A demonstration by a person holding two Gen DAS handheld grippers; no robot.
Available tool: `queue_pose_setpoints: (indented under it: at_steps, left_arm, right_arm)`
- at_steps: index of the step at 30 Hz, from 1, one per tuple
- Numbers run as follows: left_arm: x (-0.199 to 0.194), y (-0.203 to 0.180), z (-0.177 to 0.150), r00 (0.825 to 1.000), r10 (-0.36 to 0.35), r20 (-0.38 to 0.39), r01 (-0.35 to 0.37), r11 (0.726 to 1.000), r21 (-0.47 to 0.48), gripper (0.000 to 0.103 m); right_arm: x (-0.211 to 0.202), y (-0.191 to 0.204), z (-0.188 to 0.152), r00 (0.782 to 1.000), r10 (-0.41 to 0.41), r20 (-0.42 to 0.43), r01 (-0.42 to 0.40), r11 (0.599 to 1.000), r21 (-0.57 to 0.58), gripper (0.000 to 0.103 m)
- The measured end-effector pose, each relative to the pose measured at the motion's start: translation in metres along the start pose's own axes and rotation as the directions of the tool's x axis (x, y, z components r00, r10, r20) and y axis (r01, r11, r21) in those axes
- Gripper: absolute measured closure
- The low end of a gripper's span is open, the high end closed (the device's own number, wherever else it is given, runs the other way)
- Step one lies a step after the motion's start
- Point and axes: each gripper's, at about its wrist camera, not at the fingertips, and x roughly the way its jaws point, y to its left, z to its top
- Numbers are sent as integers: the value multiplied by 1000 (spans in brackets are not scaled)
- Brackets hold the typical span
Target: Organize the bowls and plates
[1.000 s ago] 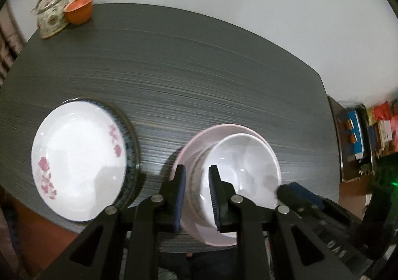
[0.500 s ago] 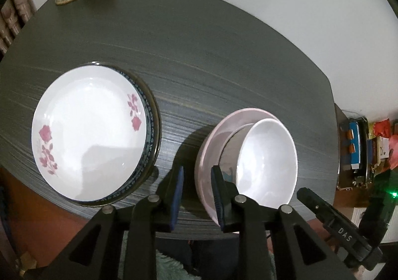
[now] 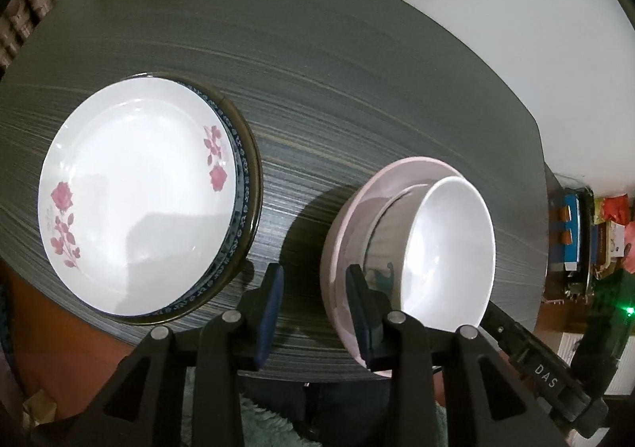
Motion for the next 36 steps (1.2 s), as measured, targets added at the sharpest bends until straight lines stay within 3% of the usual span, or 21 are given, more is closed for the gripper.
queue_pose_setpoints:
  at_steps: [5,17,31,36]
  left_arm:
    - [5,-4,0,1000,11,3,-11,1000,-2,70]
    - [20,0,-2,1000,9,-9,-9,1000,-3,70]
    - [23,0,-1,1000,12,-4,-12,1000,7,72]
    - [23,1,-3,1000,3,10,-3,1000,11,74]
  right_arm:
    - [11,6,0,999,-45,-13,45,999,1,62]
    - [22,6,3,997,-72,-29,71,997,-7,61]
    - [33,13,6,994,-98,-42,97,995,-12,61]
    - [30,13,5,996,-82,-36,81,996,-21,70]
